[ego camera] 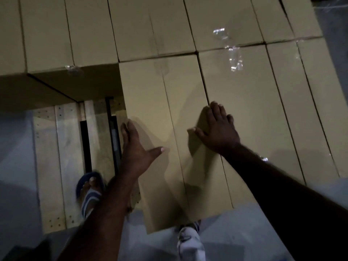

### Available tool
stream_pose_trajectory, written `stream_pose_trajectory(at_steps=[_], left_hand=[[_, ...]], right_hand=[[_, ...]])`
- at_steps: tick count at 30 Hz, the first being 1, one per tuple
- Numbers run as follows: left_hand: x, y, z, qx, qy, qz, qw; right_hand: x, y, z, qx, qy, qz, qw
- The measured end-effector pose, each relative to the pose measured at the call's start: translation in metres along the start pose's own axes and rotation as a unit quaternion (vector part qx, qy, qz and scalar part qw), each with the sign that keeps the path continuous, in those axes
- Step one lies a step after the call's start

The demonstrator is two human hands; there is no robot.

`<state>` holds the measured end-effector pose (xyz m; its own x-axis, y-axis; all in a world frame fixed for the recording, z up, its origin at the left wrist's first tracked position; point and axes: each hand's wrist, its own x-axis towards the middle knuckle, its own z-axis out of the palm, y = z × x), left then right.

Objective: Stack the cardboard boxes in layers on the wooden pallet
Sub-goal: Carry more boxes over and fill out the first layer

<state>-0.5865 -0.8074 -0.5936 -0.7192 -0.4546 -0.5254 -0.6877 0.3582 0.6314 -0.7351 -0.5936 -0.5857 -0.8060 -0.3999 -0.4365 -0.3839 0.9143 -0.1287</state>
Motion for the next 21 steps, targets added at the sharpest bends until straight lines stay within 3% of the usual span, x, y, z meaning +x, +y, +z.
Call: stream_pose_trajectory(at_steps=[3, 6, 12, 14, 17, 21], left_hand=[[-0.024, -0.027, 0.003, -0.080, -0.019, -0.056, 0.995], [-0.053, -0.044, 0.016, -0.091, -0.044, -0.103, 0.990], [-0.060, -0.043, 0.037, -0.082, 0.017, -0.097, 0.992], [-0.065, -0.041, 0.041, 0.029, 0.041, -0.051, 0.997], [-0.075, -0.018, 0.054, 0.223, 0.058, 0.050, 0.972], [-0.087, 0.026, 0.089, 0.298, -0.032, 0.234, 0.925]], right_hand=[[-0.011, 0.006, 0.000, 0.011, 0.002, -0.004, 1.000], [-0.027, 0.007, 0.012, -0.019, -0.016, -0.011, 1.000], [-0.050, 0.001, 0.027, -0.017, -0.030, -0.015, 0.999], [-0.062, 0.000, 0.033, -0.010, -0.037, -0.023, 0.999], [-0.084, 0.002, 0.040, 0.025, -0.042, -0.027, 0.998], [-0.125, 0.006, 0.058, 0.070, -0.021, -0.013, 0.997]])
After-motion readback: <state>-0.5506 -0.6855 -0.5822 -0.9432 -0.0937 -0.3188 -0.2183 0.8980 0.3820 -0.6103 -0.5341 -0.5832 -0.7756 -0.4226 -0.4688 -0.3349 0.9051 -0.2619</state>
